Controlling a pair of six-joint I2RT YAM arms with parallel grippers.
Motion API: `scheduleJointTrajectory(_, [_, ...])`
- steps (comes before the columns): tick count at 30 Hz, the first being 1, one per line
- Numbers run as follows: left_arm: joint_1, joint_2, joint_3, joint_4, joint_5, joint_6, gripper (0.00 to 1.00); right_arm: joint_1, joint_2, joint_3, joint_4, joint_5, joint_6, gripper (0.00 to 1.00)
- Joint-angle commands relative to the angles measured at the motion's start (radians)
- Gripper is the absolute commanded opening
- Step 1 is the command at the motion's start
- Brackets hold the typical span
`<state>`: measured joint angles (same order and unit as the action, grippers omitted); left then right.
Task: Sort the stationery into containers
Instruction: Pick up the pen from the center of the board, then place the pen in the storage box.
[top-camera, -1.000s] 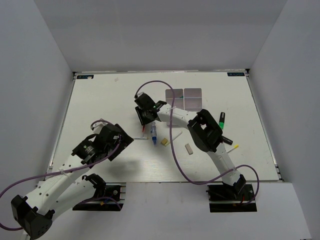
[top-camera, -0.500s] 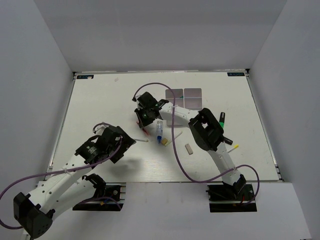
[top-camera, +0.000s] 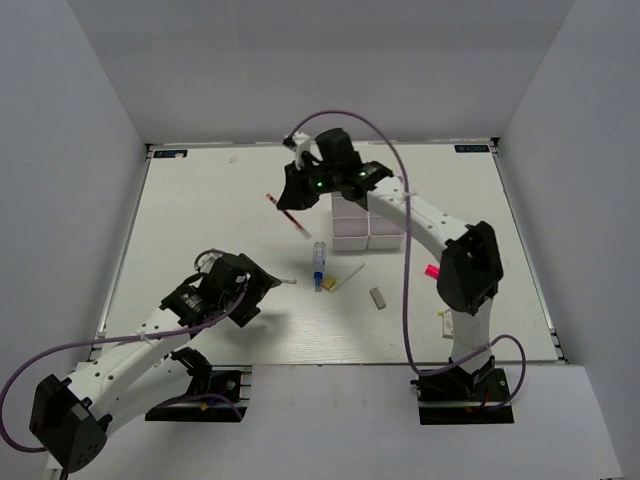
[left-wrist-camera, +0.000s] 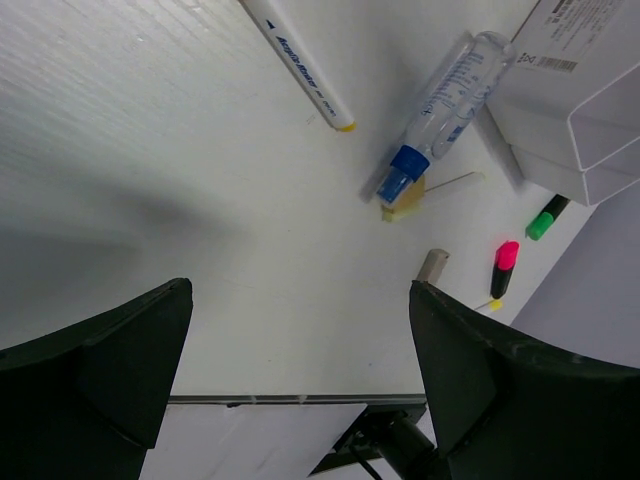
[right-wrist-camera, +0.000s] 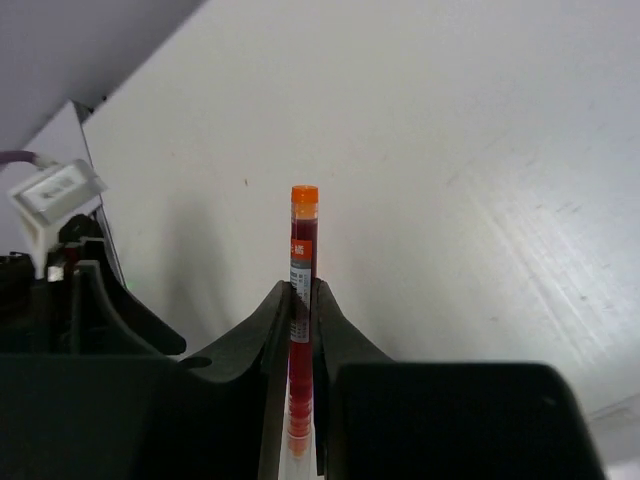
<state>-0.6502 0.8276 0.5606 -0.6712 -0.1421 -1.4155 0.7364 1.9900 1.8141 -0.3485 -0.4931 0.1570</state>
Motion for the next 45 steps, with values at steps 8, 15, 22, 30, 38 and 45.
scheduleJointTrajectory(8, [0.007,0.067,-0.019,0.117,0.010,-0.019,0.98,-0.204,-0.128,-0.101,0.218,-0.258,-0.140,0.00])
scheduleJointTrajectory(15, [0.007,0.087,-0.019,0.128,0.010,-0.019,0.98,-0.342,-0.036,-0.092,0.402,-0.536,-0.263,0.00])
scheduleJointTrajectory(22, [0.007,0.077,-0.030,0.108,0.010,-0.019,0.98,-0.406,0.082,-0.021,0.523,-0.683,-0.249,0.00])
scheduleJointTrajectory(30, [0.007,0.068,-0.039,0.097,0.010,-0.028,0.98,-0.456,0.156,-0.013,0.651,-0.693,-0.235,0.00])
scheduleJointTrajectory(38, [0.007,0.099,-0.030,0.116,0.010,-0.037,1.00,-0.482,0.181,-0.055,0.661,-0.702,-0.255,0.21])
scheduleJointTrajectory(45, [0.007,0.191,0.051,0.102,-0.013,-0.057,1.00,-0.503,0.144,-0.125,0.569,-0.671,-0.364,0.53])
